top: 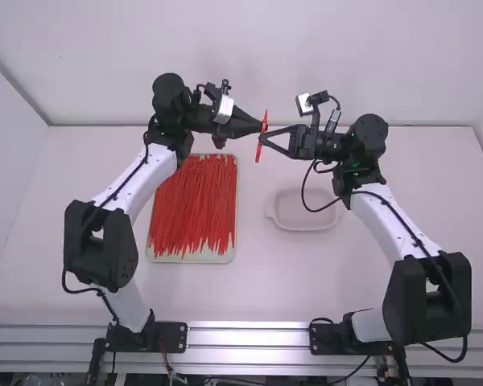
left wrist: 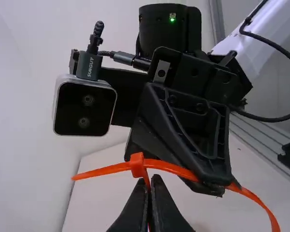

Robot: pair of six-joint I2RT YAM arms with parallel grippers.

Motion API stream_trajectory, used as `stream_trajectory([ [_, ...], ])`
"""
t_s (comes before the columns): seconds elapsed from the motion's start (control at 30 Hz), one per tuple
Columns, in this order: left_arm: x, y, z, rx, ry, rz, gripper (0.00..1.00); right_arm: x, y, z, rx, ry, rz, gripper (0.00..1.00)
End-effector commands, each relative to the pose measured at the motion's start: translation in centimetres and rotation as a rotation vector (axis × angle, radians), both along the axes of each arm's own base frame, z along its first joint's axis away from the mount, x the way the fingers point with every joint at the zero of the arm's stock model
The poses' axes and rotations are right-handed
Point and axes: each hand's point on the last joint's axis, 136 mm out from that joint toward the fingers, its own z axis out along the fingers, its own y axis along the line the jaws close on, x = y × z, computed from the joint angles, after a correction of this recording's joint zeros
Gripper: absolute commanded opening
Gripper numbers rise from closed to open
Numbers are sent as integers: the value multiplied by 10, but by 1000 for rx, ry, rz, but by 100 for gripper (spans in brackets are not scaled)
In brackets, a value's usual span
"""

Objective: Fasten the cable tie

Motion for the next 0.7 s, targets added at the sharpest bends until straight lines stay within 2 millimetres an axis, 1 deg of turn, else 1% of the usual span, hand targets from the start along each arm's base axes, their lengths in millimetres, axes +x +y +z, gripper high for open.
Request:
stream_trajectory([
  [0.0,-23,-9,7,13,-25,-113,2,20,-14,16,34,-29,-116,0],
  [0.13,-24,-10,5,16,-13,-117,2,24,-21,16,34,-23,-135,0],
  [0.23,-23,-9,2,17,-6,-112,2,24,-21,16,34,-23,-135,0],
  [0.43,-27,-13,-3,15,-13,-125,2,24,-22,16,33,-23,-135,0],
  [0.53,-26,-12,-4,13,-23,-120,2,22,-21,15,29,-24,-122,11],
  [0.57,-27,-13,-3,12,-23,-120,2,20,-21,14,25,-28,-111,18],
  [0.6,-28,-13,-3,11,-33,-126,2,17,-21,14,21,-34,-96,23],
  [0.63,-28,-13,-1,13,-20,-124,2,15,-24,15,17,-41,-86,26],
  [0.67,-28,-13,-1,14,-18,-124,2,15,-24,15,17,-41,-85,26],
])
